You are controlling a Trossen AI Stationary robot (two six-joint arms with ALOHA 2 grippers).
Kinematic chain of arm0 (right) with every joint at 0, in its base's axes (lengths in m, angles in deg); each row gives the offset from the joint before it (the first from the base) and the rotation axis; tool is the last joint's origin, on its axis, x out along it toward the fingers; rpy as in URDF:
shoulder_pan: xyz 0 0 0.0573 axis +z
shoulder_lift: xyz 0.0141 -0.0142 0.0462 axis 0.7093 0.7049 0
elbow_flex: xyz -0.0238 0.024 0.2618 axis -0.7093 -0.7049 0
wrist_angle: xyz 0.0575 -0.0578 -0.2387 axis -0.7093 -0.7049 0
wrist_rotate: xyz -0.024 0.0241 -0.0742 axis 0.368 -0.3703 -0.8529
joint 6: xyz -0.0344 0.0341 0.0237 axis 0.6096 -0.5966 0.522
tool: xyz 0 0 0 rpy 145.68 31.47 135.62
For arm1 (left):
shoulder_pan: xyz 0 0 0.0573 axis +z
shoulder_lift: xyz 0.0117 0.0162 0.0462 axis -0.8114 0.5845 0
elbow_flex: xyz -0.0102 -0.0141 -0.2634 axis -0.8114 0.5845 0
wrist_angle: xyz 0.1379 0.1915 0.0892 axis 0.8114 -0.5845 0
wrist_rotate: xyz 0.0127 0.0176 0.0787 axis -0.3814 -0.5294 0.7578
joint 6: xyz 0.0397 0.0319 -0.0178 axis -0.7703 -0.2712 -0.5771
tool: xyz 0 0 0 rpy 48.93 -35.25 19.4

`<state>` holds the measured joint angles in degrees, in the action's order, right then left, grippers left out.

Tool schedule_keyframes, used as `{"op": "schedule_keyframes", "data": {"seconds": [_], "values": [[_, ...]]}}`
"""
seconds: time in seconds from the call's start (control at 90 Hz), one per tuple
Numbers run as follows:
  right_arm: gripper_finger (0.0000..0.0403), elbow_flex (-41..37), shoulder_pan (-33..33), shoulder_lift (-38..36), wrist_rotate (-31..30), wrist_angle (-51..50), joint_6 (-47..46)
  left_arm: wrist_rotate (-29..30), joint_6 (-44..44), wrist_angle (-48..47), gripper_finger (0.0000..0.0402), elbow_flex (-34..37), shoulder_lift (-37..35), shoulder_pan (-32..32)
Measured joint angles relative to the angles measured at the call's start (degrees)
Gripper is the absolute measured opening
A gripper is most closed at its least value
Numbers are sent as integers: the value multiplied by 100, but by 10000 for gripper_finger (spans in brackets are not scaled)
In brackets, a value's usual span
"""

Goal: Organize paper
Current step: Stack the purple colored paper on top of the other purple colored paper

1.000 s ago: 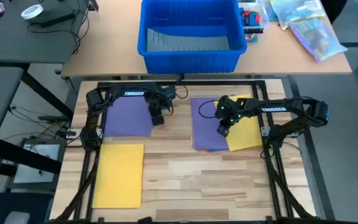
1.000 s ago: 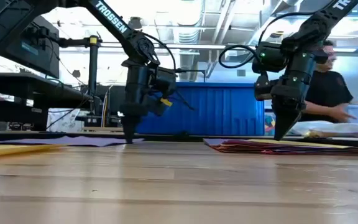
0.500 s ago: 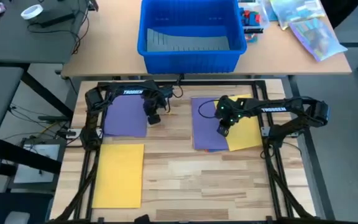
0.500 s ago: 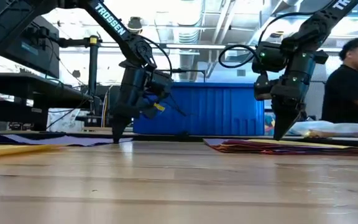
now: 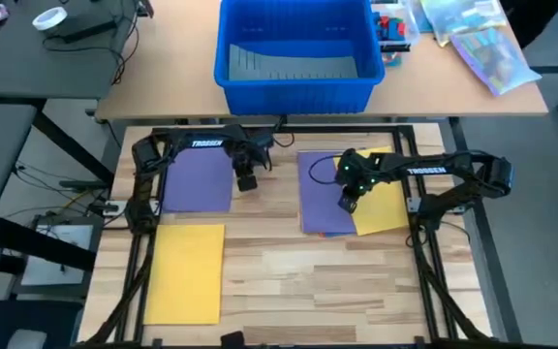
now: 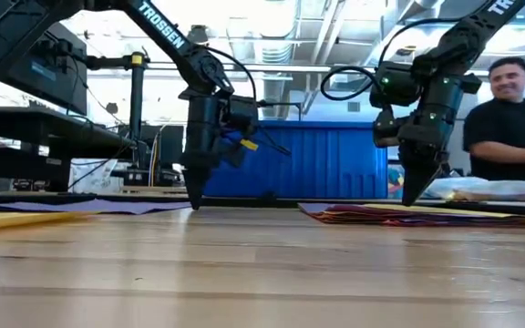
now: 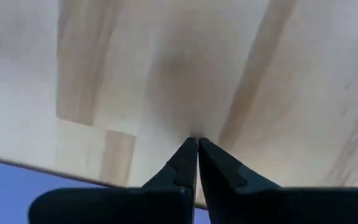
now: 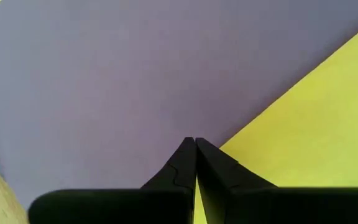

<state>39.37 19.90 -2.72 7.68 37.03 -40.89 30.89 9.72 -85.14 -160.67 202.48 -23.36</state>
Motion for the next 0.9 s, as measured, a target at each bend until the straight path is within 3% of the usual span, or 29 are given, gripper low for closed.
{"op": "schedule_keyframes", "data": {"seconds": [0.222, 0.556, 0.9], "values": [[1, 0, 2, 0, 0, 8, -39, 144, 221, -118, 0, 328, -12, 239], [1, 0, 2, 0, 0, 4, -94, 844, 629, -525, 0, 324, 5, 402], [1, 0, 2, 0, 0, 26, -94, 987, 710, -485, 0, 352, -189, 287]]}}
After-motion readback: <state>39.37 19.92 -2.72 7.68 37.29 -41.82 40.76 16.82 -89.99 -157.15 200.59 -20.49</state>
